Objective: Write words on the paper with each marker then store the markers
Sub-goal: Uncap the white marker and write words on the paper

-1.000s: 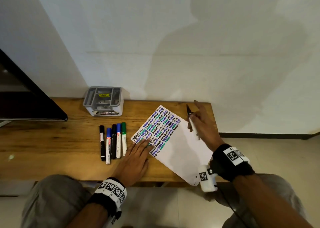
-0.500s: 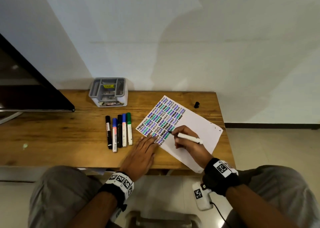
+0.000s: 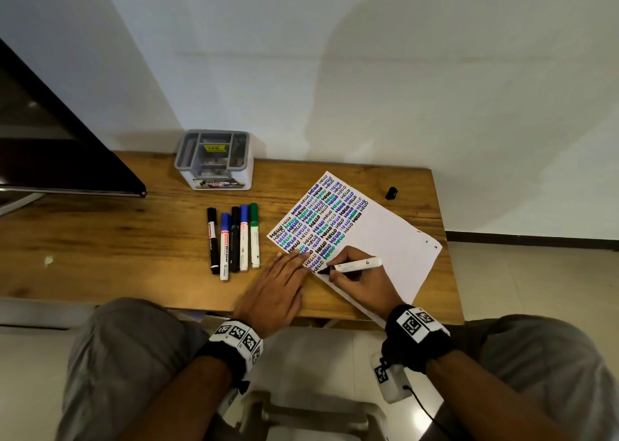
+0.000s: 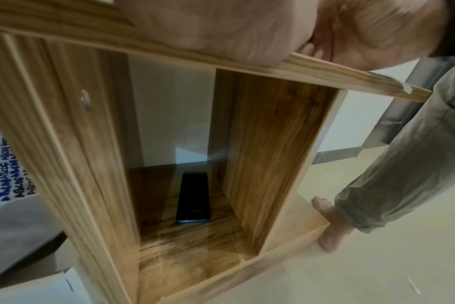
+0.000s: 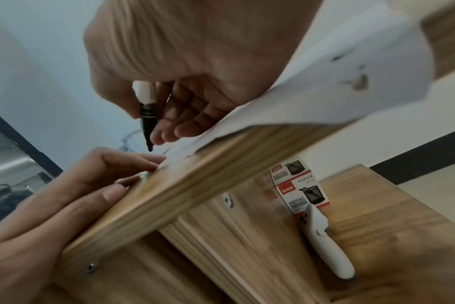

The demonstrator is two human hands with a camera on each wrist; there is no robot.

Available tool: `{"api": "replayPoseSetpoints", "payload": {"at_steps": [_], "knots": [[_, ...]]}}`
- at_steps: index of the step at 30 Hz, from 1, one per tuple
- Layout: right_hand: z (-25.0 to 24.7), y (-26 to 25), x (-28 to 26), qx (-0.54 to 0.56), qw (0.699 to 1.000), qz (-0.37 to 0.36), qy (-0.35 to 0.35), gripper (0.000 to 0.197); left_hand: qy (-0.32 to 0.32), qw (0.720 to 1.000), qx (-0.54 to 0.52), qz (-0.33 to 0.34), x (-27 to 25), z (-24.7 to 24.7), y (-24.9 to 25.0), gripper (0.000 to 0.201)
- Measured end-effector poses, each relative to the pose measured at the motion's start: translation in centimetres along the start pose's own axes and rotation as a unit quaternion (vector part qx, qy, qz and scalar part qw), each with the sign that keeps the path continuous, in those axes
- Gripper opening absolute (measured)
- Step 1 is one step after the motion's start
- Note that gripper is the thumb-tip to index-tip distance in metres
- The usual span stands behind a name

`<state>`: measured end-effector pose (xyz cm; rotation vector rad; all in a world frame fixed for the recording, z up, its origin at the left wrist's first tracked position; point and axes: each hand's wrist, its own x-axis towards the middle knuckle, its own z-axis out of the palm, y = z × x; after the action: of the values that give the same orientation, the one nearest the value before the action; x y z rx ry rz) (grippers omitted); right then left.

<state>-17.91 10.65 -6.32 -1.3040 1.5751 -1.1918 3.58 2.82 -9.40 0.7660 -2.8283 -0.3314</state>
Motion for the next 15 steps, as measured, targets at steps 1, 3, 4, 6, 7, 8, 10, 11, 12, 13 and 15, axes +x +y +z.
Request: {"api": "replayPoseSetpoints", "payload": {"at_steps": [1,3,4,6,7,8,10,11,12,13,15], "knots": [[-0.1,-0.1,0.2,-0.005,1.0,-0.01,0.002,0.009,-0.001,1.0,0.001,0.001,0.0,0.0,0.0,0.042],[-0.2,0.0,0.7,-0.025,0.999,-0.035,0.0,0.012,-0.002,1.0,0.004,0.005,0.0,0.1,-0.1,0.042],[-0.2,0.1,0.9,-0.033,0.999,-0.042,-0.004,0.013,-0.001,1.0,0.004,0.006,0.0,0.1,-0.1,0.042],[-0.1,0.5,0.9,-0.033,0.999,-0.04,-0.013,0.012,0.0,1.0,0.007,0.008,-0.1,0.2,-0.1,0.042],[0.0,0.7,0.9,-0.032,0.999,-0.035,-0.015,0.013,0.0,1.0,0.008,0.009,-0.1,0.2,-0.1,0.042],[0.0,0.8,0.8,-0.032,0.999,-0.032,-0.021,0.013,0.0,1.0,0.009,0.009,-0.1,0.2,-0.1,0.041],[-0.1,1.1,0.8,-0.043,0.998,-0.036,-0.033,0.014,0.0,1.0,0.012,0.01,-0.1,0.2,-0.1,0.041],[-0.1,1.1,0.8,-0.047,0.998,-0.04,-0.033,0.014,-0.001,1.0,0.012,0.011,-0.1,0.1,-0.1,0.041],[-0.2,1.1,0.8,-0.047,0.998,-0.042,-0.03,0.014,-0.001,1.0,0.012,0.011,-0.1,0.1,-0.1,0.042],[-0.2,1.1,0.8,-0.044,0.998,-0.04,-0.024,0.014,-0.002,1.0,0.01,0.01,-0.1,0.1,-0.1,0.042],[-0.2,1.2,0.6,-0.04,0.998,-0.035,-0.017,0.015,-0.003,1.0,0.005,0.008,0.0,0.1,-0.1,0.042]]}}
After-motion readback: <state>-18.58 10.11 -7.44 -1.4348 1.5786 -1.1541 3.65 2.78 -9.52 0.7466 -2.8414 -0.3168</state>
